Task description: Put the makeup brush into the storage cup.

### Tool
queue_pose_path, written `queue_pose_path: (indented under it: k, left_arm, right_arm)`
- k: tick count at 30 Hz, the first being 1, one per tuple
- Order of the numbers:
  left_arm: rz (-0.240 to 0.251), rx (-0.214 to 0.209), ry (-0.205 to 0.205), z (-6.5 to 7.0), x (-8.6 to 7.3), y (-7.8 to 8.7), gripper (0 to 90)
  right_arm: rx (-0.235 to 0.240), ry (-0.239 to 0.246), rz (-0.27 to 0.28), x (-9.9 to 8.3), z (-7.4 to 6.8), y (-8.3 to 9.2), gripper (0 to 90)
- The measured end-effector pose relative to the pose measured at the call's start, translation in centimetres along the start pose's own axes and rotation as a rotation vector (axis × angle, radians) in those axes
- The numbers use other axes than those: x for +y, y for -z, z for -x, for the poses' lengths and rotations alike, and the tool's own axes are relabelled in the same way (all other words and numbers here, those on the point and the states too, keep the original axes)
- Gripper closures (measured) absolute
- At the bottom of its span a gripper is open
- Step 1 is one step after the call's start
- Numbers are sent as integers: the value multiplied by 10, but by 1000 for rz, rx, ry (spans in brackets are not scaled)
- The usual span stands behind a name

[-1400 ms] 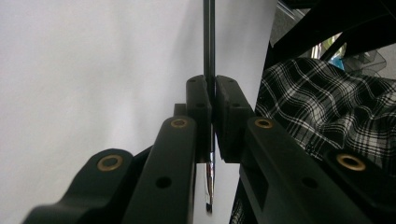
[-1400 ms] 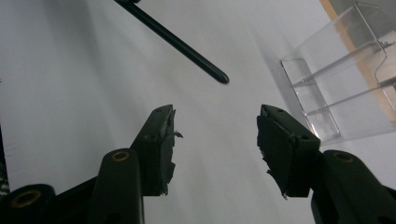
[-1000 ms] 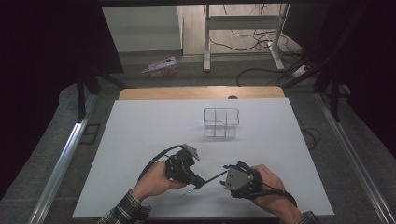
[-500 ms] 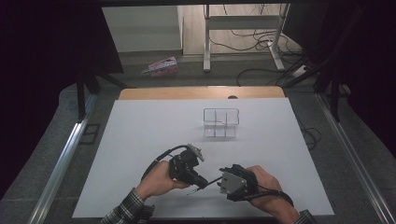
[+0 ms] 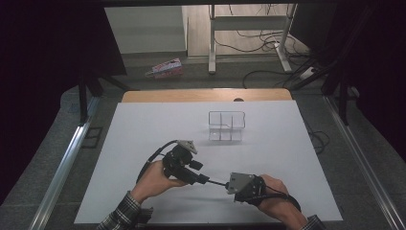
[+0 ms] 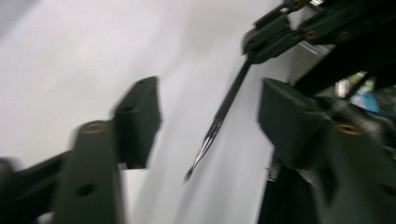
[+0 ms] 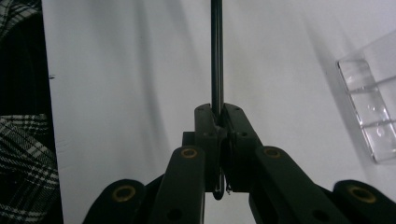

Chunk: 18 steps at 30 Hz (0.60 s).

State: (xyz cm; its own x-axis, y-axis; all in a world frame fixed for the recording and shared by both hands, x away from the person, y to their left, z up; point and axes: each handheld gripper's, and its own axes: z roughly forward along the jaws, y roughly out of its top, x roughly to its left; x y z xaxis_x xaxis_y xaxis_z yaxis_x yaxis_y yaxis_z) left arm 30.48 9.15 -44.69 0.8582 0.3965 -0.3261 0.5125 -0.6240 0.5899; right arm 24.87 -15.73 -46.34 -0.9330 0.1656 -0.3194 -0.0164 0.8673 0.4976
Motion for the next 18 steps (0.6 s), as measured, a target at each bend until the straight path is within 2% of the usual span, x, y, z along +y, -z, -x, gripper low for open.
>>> queue_pose_path:
  k: [4, 5, 10, 18]
  left_arm:
    - [19, 18, 20, -3, -7, 6, 232]
    - [10, 25, 11, -5, -8, 9, 206]
    - [51, 60, 71, -5, -17, 15, 107]
    - [127, 77, 138, -6, -30, 25, 125]
  right_arm:
    - [-3, -33, -6, -2, 1, 0, 853]
    - [-4, -40, -4, -2, 2, 0, 853]
    - [-11, -74, -7, -4, 4, 1, 852]
    - [-27, -160, 6, -7, 8, 4, 852]
